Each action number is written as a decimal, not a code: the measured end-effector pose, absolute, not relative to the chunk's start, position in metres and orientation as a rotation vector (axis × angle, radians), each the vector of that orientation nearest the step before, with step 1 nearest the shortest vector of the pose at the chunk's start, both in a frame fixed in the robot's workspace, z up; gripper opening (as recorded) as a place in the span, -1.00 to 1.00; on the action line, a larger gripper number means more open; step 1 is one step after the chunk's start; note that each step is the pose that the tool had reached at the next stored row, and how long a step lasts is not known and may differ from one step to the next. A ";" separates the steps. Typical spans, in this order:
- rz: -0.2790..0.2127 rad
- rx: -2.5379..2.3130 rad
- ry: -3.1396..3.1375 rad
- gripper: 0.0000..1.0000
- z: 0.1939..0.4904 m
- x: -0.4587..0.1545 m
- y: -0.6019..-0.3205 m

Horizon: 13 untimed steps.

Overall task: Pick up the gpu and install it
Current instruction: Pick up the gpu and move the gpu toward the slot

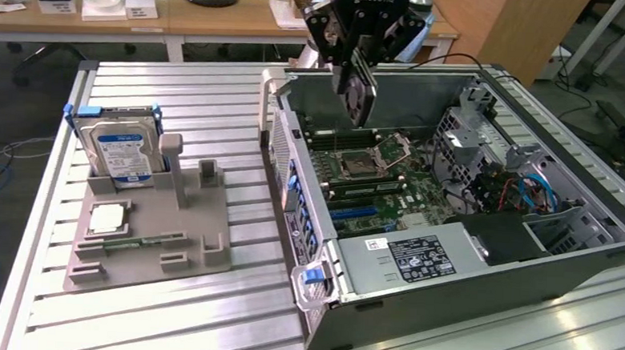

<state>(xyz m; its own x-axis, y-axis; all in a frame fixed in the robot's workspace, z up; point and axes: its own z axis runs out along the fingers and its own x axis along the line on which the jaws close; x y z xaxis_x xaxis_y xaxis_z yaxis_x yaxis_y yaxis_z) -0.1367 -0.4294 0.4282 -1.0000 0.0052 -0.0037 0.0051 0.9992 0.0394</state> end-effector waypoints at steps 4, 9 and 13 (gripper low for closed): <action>0.062 0.008 3.137 -0.44 0.428 -0.129 -0.429; 0.062 0.008 3.137 -0.44 0.428 -0.120 -0.429; 0.062 0.008 3.137 -0.44 0.428 -0.112 -0.429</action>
<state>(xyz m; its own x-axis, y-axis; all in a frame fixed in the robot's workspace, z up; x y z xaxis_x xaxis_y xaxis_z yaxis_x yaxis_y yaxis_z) -0.1125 -0.4294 0.4282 -1.0000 0.0051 -0.0036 0.0050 0.9992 0.0394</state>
